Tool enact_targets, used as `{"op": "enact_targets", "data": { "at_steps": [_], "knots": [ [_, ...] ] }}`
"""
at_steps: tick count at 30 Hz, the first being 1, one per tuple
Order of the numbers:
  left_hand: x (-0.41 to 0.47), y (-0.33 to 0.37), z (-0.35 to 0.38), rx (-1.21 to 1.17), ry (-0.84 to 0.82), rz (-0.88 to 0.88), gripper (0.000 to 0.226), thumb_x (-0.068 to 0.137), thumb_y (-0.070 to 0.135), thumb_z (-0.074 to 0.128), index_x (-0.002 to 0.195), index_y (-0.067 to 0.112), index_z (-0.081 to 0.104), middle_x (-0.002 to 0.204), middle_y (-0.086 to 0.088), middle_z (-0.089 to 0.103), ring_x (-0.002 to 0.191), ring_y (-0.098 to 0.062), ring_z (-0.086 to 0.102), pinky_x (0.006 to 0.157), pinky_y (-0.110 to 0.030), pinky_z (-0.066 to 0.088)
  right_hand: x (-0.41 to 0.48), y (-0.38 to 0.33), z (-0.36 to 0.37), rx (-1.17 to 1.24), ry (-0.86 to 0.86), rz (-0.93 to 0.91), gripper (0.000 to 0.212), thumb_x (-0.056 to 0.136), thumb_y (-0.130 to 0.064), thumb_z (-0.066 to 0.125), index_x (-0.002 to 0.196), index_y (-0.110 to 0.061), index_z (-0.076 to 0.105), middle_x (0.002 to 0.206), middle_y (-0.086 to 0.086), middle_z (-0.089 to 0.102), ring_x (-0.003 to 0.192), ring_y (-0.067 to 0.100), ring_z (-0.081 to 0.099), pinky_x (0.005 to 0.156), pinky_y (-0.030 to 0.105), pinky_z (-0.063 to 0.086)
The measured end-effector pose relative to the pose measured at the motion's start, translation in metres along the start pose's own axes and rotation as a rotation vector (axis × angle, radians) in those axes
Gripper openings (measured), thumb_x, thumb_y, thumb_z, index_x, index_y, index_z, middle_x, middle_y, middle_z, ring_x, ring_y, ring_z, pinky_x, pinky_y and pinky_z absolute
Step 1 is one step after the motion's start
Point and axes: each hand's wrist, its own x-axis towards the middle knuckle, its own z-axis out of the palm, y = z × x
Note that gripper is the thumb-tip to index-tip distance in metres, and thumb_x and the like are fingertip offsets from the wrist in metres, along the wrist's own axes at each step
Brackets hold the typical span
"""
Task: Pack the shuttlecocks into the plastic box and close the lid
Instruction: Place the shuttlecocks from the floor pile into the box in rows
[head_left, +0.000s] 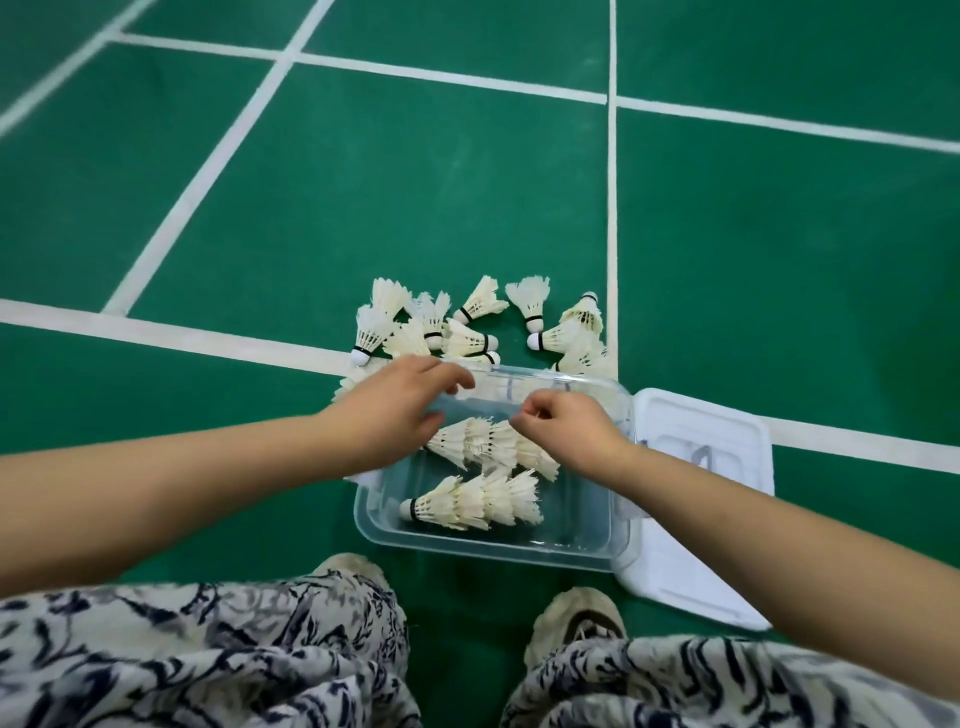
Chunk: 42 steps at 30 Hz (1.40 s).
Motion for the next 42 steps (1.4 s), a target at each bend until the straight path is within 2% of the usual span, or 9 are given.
{"op": "enact_targets", "data": {
  "at_steps": [3, 6, 17, 22, 24, 28, 32, 36, 42],
  "knots": [
    [0.021, -0.012, -0.023, 0.021, 0.066, -0.025, 0.041, 0.088, 0.012, 0.054, 0.127, 0.023, 0.047, 0.119, 0.001, 0.054, 0.103, -0.012, 0.048, 0.094, -0.029, 0.037, 0.007, -0.006, -0.007, 0.036, 0.013, -0.044, 0.028, 0.089, -0.031, 0.055, 0.062, -0.026, 0.050, 0.060, -0.007, 0.048, 0.058, 0.010, 0.044, 0.052, 0.024, 0.033],
    [0.046, -0.035, -0.042, 0.088, 0.099, -0.072, 0.044, 0.085, 0.012, 0.058, 0.127, 0.020, 0.046, 0.121, -0.005, 0.053, 0.107, -0.021, 0.051, 0.093, -0.031, 0.037, 0.019, -0.008, -0.016, 0.082, 0.019, -0.076, 0.026, 0.089, -0.032, 0.056, 0.064, -0.026, 0.052, 0.061, -0.007, 0.050, 0.060, 0.013, 0.047, 0.057, 0.026, 0.039],
    [0.137, -0.120, -0.009, 0.158, -0.182, -0.328, 0.091, 0.074, 0.040, 0.073, 0.144, 0.030, 0.015, 0.137, -0.016, 0.034, 0.114, -0.031, 0.048, 0.099, -0.037, 0.040, 0.072, -0.018, -0.023, 0.181, -0.030, -0.167, 0.025, 0.085, -0.030, 0.060, 0.061, -0.025, 0.055, 0.060, -0.006, 0.052, 0.059, 0.012, 0.044, 0.061, 0.028, 0.037],
    [0.161, -0.145, 0.016, 0.221, -0.183, -0.429, 0.109, 0.064, 0.051, 0.076, 0.145, 0.033, 0.006, 0.151, -0.018, 0.015, 0.135, -0.039, 0.025, 0.110, -0.050, 0.030, 0.079, -0.016, -0.013, 0.248, -0.129, -0.178, 0.029, 0.086, -0.028, 0.061, 0.058, -0.028, 0.053, 0.047, -0.020, 0.052, 0.045, -0.001, 0.041, 0.050, 0.019, 0.032],
    [0.166, -0.155, 0.019, 0.263, -0.192, -0.471, 0.111, 0.063, 0.055, 0.075, 0.145, 0.034, 0.004, 0.153, -0.018, 0.010, 0.138, -0.041, 0.017, 0.111, -0.052, 0.026, 0.082, -0.016, -0.010, 0.234, -0.138, -0.177, 0.029, 0.086, -0.029, 0.061, 0.058, -0.028, 0.053, 0.047, -0.017, 0.051, 0.046, 0.000, 0.041, 0.050, 0.018, 0.030],
    [0.172, -0.164, 0.025, 0.251, -0.256, -0.475, 0.103, 0.063, 0.057, 0.074, 0.144, 0.034, 0.014, 0.150, -0.017, 0.013, 0.131, -0.040, 0.033, 0.105, -0.049, 0.035, 0.083, -0.017, -0.010, 0.214, -0.130, -0.172, 0.027, 0.085, -0.031, 0.061, 0.060, -0.027, 0.053, 0.052, -0.010, 0.046, 0.048, 0.002, 0.040, 0.054, 0.023, 0.032],
    [0.175, -0.157, 0.027, 0.377, -0.285, -0.327, 0.084, 0.067, 0.057, 0.070, 0.138, 0.031, 0.031, 0.137, -0.014, 0.030, 0.106, -0.034, 0.055, 0.091, -0.042, 0.048, 0.082, -0.017, -0.009, 0.196, -0.121, -0.167, 0.026, 0.085, -0.031, 0.061, 0.060, -0.027, 0.053, 0.051, -0.009, 0.046, 0.048, 0.003, 0.040, 0.055, 0.026, 0.033],
    [0.176, -0.147, 0.029, 0.509, -0.389, -0.228, 0.071, 0.073, 0.058, 0.064, 0.131, 0.027, 0.040, 0.128, -0.013, 0.036, 0.097, -0.032, 0.057, 0.083, -0.040, 0.052, 0.079, -0.019, -0.009, 0.184, -0.101, -0.168, 0.027, 0.085, -0.031, 0.060, 0.059, -0.027, 0.052, 0.052, -0.009, 0.046, 0.048, 0.004, 0.040, 0.055, 0.027, 0.033],
    [0.167, -0.139, 0.031, 0.522, -0.435, -0.125, 0.047, 0.081, 0.039, 0.065, 0.121, 0.019, 0.051, 0.119, -0.013, 0.042, 0.097, -0.031, 0.055, 0.078, -0.034, 0.046, 0.068, -0.019, -0.008, 0.206, -0.120, -0.165, 0.025, 0.086, -0.028, 0.060, 0.062, -0.025, 0.054, 0.052, -0.009, 0.046, 0.048, 0.003, 0.039, 0.054, 0.025, 0.033]
  ]
}}
